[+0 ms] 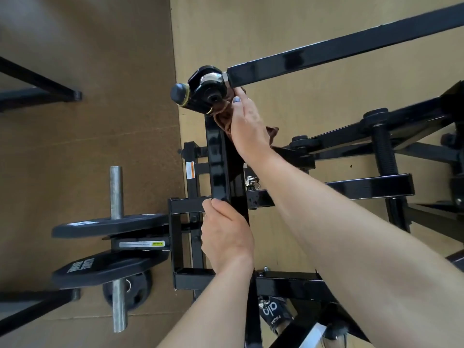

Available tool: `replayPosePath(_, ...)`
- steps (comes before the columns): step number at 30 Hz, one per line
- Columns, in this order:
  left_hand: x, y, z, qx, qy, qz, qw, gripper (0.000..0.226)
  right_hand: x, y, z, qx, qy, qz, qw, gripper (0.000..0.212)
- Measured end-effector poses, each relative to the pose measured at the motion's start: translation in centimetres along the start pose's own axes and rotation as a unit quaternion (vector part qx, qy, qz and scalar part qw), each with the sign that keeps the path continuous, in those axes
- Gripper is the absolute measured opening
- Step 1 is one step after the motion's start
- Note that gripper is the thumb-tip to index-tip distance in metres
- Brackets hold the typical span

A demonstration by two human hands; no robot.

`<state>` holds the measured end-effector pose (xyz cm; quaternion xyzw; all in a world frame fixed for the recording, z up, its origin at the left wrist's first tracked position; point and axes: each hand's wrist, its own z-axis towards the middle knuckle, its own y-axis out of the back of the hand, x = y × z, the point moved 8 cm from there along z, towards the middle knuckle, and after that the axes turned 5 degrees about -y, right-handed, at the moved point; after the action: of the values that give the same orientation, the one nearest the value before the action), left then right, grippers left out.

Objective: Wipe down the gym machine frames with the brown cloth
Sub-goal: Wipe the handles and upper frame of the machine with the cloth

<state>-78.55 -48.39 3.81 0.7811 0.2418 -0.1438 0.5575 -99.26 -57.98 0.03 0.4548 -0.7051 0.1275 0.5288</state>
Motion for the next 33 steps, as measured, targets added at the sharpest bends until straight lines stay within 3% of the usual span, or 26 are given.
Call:
replayPosePath(7,0.0,0.1,0.1,-0.001,0.010,0.021,1.000,0.040,-1.1,1.0,-7.8,-0.113,0.064,-0.123,0.984,0.055)
replayPosePath(14,-0.2,0.2,-0.2,-0.011,-0.014,0.016,1.000,0.051,-6.5,3.0,-3.0,-0.091,-0.073,-0.113,0.987,0.057)
replayPosePath(21,-0.1,0.1,-0.1,-0.011,-0.016,0.007,1.000,0.053,-11.8,6.0,-0.2,-0.093,-0.266,-0.126,0.951,0.045)
replayPosePath(25,-0.2,0.2,0.0,-0.004,-0.005,0.008,1.000,0.045,-9.6,3.8,-2.1,-0.055,-0.272,-0.101,0.955,0.039)
replayPosePath(33,-0.8,0.4,-0.3,-0.002,-0.009,0.005,1.000,0.050,-7.3,1.9,-3.4,-0.074,-0.268,-0.024,0.960,0.039)
